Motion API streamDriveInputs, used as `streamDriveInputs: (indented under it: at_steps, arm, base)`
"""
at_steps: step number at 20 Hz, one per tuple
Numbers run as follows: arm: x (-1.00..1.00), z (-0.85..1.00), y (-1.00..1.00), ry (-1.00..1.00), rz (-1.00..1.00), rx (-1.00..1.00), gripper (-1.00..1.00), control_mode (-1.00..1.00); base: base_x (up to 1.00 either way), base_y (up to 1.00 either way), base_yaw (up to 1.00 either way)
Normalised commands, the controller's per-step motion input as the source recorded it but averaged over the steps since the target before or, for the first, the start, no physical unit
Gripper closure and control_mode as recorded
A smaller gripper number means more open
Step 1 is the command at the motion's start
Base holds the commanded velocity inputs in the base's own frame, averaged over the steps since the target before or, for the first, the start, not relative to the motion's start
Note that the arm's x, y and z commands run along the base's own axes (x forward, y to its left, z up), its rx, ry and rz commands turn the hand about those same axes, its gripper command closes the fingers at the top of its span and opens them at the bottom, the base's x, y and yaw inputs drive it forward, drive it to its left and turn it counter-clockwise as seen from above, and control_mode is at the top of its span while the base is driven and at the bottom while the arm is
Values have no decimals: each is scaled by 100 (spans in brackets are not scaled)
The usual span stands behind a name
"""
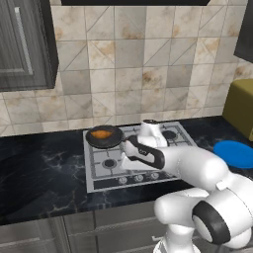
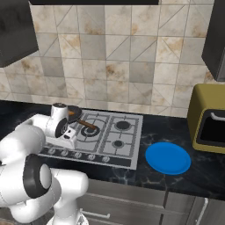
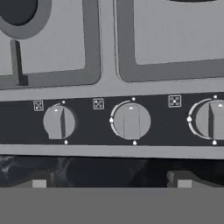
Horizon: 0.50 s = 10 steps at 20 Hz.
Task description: Pick the croissant and place it on the pan. Then turn on the stove to warm the croissant.
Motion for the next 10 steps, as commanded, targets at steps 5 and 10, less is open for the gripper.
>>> streamDriveInputs:
  at_steps: [5, 10]
  arm:
    - [2, 0, 2, -1, 3, 0, -100, -100]
    - [1, 0, -11, -3, 5, -1, -100, -100]
  base:
    - [0, 0, 0]
    - [0, 0, 0]
